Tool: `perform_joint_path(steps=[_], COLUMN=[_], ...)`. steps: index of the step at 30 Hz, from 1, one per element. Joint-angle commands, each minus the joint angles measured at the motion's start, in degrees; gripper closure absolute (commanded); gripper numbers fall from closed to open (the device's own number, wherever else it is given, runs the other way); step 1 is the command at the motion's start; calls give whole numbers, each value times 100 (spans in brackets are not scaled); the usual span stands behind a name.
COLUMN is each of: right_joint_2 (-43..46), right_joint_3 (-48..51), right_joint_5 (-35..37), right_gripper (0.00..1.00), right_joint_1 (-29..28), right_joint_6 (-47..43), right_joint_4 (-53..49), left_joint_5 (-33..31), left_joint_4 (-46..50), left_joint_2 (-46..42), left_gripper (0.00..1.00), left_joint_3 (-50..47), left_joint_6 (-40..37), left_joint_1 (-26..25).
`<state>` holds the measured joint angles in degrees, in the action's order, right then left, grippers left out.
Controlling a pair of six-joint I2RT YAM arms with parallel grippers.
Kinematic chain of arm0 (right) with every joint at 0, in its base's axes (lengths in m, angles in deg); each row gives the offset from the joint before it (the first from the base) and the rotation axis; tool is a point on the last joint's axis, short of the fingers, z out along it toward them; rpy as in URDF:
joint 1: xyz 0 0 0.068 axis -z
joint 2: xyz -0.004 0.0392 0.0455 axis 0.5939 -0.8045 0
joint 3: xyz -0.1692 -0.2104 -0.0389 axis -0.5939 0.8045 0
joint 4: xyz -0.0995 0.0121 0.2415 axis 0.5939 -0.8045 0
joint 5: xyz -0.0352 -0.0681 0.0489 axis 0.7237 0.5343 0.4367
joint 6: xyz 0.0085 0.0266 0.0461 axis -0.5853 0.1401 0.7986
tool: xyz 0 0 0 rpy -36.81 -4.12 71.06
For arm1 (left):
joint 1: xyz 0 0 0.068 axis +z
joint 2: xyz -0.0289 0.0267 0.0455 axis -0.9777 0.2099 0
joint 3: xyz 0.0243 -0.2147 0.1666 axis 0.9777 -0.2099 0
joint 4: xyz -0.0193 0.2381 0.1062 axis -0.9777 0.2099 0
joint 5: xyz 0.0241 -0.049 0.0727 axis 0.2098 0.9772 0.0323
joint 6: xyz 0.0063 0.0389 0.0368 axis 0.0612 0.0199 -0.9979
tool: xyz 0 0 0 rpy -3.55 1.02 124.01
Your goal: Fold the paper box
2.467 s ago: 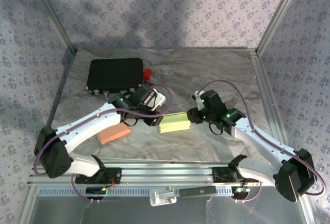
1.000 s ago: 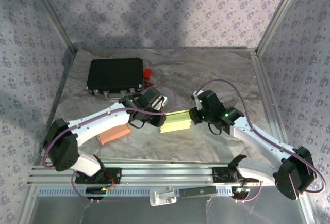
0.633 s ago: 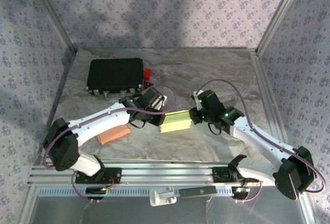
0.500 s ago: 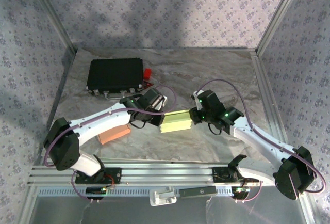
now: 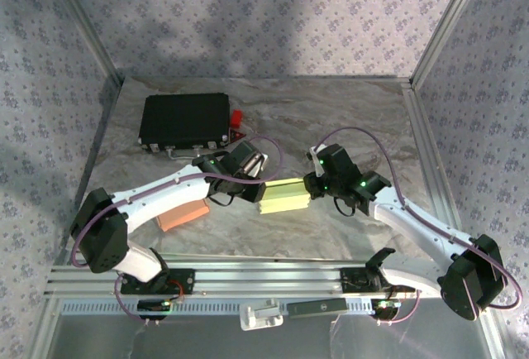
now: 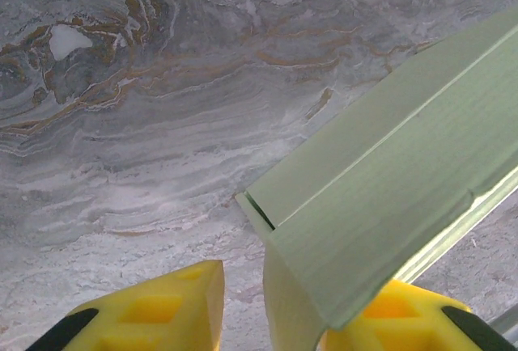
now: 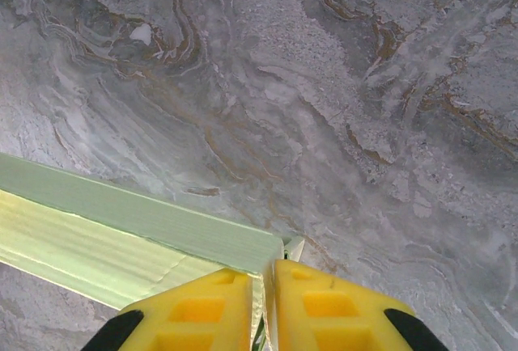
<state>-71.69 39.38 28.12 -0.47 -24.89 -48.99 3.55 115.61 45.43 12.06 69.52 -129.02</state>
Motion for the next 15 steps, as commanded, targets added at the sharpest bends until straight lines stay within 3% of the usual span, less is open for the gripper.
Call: perform_joint_path(steps=[1,15], right_joint_2=[-15,46], right_joint_3=[-183,-113], right_joint_5=[79,95], right_gripper=[84,89], right_joint_1=[-47,-52], right_joint_6=[86,112], right_joint_4=[-150,-162], left_joint_5=[-5,-147], left_joint_4=[149,343], left_joint_2=[-77,-198], left_gripper=[65,65], left_joint_3=[229,360], left_joint_6=[62,51], left_joint_1=[-103,-143])
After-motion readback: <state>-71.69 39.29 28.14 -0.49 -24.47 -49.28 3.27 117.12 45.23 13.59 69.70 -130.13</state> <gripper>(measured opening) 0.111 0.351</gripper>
